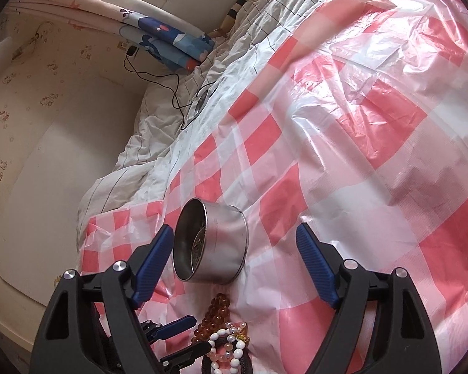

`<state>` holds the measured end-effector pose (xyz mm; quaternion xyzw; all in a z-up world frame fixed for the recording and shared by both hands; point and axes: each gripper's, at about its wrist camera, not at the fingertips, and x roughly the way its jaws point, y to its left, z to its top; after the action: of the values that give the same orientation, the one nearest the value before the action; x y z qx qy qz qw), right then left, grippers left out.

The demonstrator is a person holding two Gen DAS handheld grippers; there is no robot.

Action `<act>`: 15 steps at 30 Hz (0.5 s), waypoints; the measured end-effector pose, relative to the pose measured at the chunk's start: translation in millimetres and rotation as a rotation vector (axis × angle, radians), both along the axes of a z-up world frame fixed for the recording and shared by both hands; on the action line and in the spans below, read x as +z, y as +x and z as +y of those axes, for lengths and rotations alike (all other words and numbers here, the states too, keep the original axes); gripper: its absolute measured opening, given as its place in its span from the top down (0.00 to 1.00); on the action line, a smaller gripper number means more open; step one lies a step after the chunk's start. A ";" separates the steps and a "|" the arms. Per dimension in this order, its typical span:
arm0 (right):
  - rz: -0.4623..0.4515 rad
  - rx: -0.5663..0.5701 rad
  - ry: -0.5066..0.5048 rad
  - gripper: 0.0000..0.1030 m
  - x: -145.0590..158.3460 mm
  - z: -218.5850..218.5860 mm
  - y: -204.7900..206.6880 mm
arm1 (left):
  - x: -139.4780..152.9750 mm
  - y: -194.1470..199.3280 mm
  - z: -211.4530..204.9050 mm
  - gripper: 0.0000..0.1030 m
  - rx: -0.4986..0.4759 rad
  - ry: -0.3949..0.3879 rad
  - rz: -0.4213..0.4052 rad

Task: Organize jewelry
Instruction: 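Close the left gripper on the amber bead bracelet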

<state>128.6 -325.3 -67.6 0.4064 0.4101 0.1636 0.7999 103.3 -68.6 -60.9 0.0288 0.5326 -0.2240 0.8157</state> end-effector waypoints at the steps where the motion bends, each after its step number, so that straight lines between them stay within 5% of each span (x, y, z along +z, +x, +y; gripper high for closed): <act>1: 0.002 0.001 -0.001 0.24 -0.5 0.1 0.2 | -0.4 -0.4 -0.6 0.49 -0.001 0.000 -0.001; 2: 0.004 0.002 -0.001 0.24 -0.6 0.3 0.1 | -0.2 -1.0 -0.6 0.50 -0.005 -0.003 -0.001; 5: 0.007 0.005 -0.004 0.23 -1.4 0.9 -0.2 | 1.2 -2.2 -2.1 0.87 -0.035 -0.031 -0.001; 15: -0.007 0.059 -0.006 0.22 5.8 10.7 -19.1 | 22.0 -1.3 40.6 0.90 0.089 -0.210 -0.014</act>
<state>109.6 -314.6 -61.8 0.3910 0.4197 0.1875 0.7974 102.0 -28.0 -38.9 -0.0787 0.5013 -0.2420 0.8270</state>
